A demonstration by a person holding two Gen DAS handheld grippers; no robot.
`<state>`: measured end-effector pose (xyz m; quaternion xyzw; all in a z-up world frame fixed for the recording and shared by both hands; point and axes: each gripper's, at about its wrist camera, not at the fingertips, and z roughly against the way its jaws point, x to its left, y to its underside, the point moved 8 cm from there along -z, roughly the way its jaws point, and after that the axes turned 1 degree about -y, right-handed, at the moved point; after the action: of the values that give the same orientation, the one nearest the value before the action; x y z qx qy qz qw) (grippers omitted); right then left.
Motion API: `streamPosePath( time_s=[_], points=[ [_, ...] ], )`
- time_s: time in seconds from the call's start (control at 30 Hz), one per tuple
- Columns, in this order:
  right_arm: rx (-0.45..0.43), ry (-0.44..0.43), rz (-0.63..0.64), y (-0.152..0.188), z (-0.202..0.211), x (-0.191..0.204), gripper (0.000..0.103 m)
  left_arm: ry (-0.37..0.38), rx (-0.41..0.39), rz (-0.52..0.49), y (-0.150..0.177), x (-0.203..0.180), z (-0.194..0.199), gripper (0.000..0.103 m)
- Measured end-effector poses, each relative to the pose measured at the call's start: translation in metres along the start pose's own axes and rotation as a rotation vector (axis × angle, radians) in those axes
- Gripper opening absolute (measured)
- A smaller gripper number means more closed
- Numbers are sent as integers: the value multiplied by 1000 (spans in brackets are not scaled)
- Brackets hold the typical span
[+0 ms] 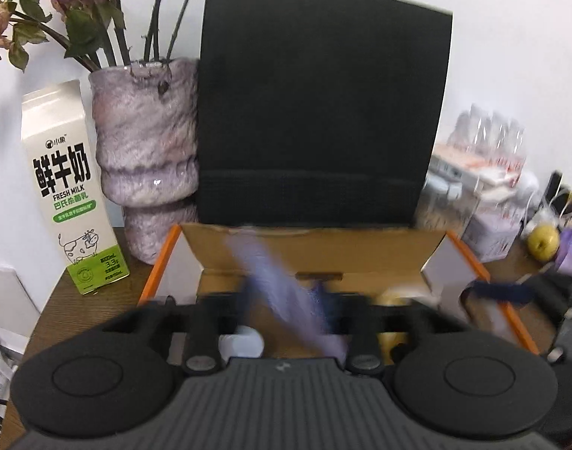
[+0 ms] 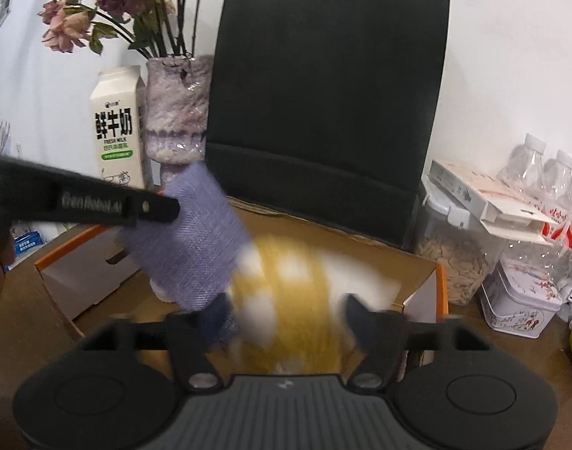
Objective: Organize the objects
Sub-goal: 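Open the left tool to drop the pouch into the box while the right tool releases the toy, then withdraw both tools from the box back over the table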
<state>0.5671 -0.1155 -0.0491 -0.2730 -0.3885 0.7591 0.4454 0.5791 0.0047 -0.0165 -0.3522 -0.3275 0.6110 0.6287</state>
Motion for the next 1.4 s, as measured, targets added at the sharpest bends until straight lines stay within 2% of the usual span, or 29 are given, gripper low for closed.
streamPosePath(
  time_s=[0.03,0.1,0.13,0.63,1.0,1.4],
  points=[
    [-3,6,0,0,0,-1,100,-19,-12,-4,2,1,1,103],
    [-5,16,9,1,1,-1,103,-64,-59,-10,2,5,6,103],
    [-6,20,7,1,1,-2,103,-69,-57,-11,3,6,6,103],
    [-11,23,-8,2,16,-2,103,-76,-54,9,-2,4,29,103],
    [-23,22,-6,2,53,12,103,-76,-54,59,5,6,71,103],
    [-41,29,-8,16,110,31,103,-75,-78,92,22,8,134,103]
  ],
)
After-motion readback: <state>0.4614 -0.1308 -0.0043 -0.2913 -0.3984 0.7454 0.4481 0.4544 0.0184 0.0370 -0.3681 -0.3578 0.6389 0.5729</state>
